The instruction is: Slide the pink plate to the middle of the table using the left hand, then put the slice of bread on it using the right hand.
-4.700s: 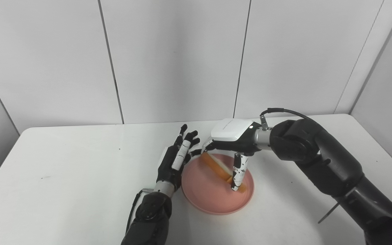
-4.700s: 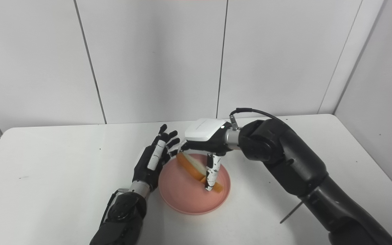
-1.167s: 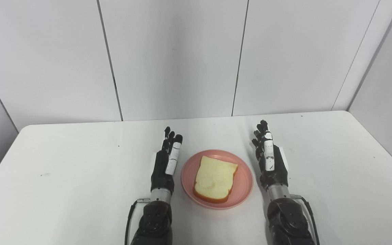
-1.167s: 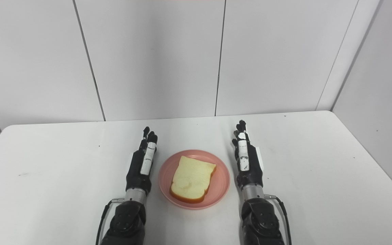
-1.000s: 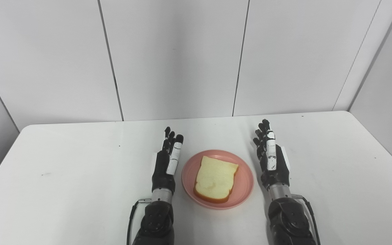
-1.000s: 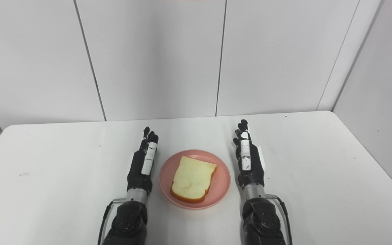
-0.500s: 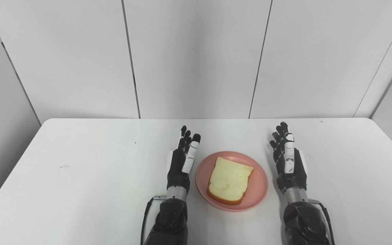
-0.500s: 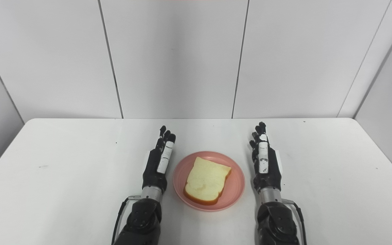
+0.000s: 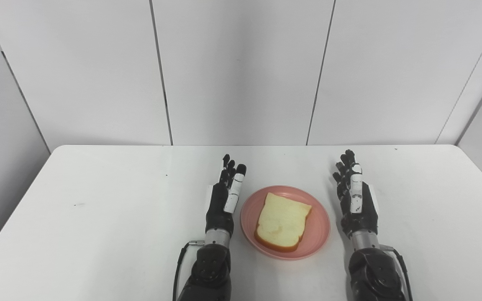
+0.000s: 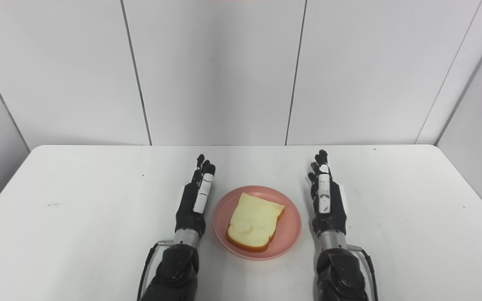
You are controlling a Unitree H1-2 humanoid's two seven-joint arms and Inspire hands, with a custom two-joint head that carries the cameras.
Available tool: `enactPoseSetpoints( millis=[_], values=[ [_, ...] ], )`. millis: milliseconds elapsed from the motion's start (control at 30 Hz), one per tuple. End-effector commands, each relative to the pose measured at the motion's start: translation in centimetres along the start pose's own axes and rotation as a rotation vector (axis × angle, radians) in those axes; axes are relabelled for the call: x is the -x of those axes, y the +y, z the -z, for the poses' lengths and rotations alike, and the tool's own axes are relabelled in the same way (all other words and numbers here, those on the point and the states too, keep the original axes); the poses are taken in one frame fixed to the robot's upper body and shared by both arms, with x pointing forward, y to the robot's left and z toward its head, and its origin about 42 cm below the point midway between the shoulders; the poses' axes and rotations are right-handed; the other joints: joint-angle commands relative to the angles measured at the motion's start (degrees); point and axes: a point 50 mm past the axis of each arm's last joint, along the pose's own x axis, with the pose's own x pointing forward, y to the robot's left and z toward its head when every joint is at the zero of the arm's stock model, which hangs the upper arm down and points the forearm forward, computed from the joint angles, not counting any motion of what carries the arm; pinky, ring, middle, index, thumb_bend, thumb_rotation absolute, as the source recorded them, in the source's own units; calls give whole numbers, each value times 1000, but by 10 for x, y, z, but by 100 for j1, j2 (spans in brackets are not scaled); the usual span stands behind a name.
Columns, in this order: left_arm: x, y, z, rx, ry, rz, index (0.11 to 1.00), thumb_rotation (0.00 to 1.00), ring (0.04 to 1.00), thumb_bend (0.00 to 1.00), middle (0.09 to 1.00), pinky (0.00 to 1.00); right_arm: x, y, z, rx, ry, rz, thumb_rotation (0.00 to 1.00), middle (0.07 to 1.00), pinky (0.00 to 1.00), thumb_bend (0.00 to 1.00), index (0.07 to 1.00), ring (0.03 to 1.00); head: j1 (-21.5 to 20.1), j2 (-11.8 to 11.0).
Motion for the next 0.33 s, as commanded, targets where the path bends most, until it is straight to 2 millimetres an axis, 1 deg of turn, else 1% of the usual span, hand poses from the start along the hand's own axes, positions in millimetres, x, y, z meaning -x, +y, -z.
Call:
enactPoseSetpoints(
  millis=[0, 100, 300],
  values=[
    [12, 4, 19, -10, 87, -24, 1000, 861, 1000, 818, 1000, 1000, 21, -6, 21, 7, 62, 19, 978, 1000, 1000, 931, 987, 1000, -6, 1],
    [12, 5, 19, -12, 86, -24, 1000, 860, 1000, 805, 1000, 1000, 22, -6, 20, 5, 68, 24, 981, 1000, 1000, 932, 984, 1000, -28, 7],
    [13, 6, 16, -2, 82, -27, 1000, 853, 1000, 816, 1000, 1000, 24, -4, 20, -7, 72, 40, 966, 1000, 1000, 918, 982, 1000, -80, 37]
  ],
)
